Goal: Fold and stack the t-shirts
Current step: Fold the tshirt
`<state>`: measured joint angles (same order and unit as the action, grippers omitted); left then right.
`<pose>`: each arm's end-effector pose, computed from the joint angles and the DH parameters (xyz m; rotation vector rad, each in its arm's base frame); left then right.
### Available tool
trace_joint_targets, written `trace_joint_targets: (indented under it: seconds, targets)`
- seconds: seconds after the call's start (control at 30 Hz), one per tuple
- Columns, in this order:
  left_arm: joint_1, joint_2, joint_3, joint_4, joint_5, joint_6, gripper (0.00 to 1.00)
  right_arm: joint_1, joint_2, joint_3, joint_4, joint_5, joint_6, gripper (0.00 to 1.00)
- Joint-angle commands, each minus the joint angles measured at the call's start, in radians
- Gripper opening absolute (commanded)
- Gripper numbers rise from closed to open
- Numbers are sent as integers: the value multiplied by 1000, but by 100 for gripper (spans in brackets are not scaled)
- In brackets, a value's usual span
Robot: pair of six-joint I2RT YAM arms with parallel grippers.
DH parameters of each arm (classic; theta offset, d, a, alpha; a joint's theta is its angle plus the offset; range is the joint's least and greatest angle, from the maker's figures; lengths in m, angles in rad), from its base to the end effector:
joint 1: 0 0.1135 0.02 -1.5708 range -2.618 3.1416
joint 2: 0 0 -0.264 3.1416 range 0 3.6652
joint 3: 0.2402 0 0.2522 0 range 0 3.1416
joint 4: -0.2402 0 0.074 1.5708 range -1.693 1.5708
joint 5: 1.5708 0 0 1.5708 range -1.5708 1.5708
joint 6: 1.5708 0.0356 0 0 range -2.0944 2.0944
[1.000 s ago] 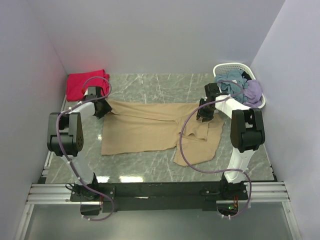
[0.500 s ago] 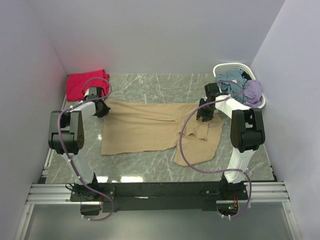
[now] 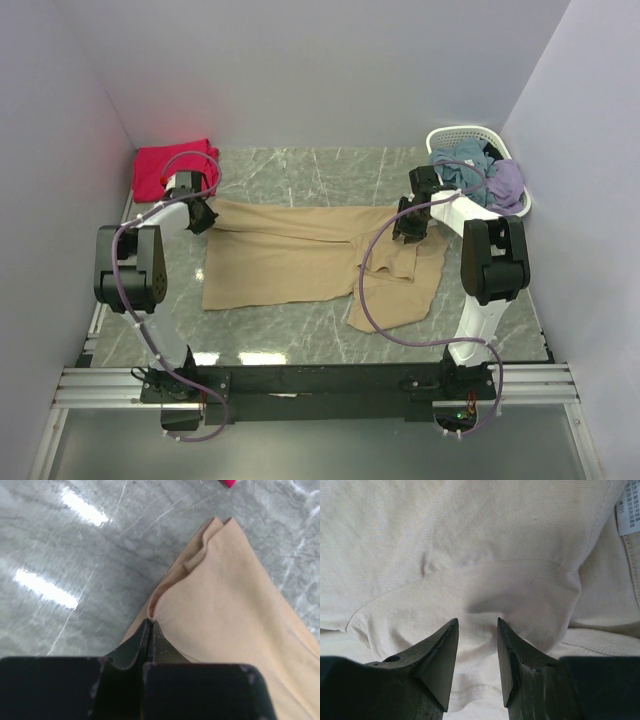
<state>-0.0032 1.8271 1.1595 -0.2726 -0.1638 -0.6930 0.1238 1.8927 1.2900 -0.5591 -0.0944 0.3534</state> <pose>0.3808 0.0046 0.1762 -0.9061 2.3246 -0.0851 0.3795 0.0506 0.1741 0.2887 2.7395 0.2614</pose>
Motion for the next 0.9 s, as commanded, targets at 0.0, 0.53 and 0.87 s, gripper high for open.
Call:
trace_joint_targets:
  seconds: [0.0, 0.53, 0.87]
  targets:
    - [0, -92, -35, -19, -16, 9, 1, -3, -43, 6, 18, -1, -11, 44]
    - [0, -140, -15, -16, 7, 27, 94, -4, -107, -11, 63, 58, 7, 45]
    - [-4, -17, 126, 185, 430, 12, 93, -9, -28, 81, 59, 48, 22, 45]
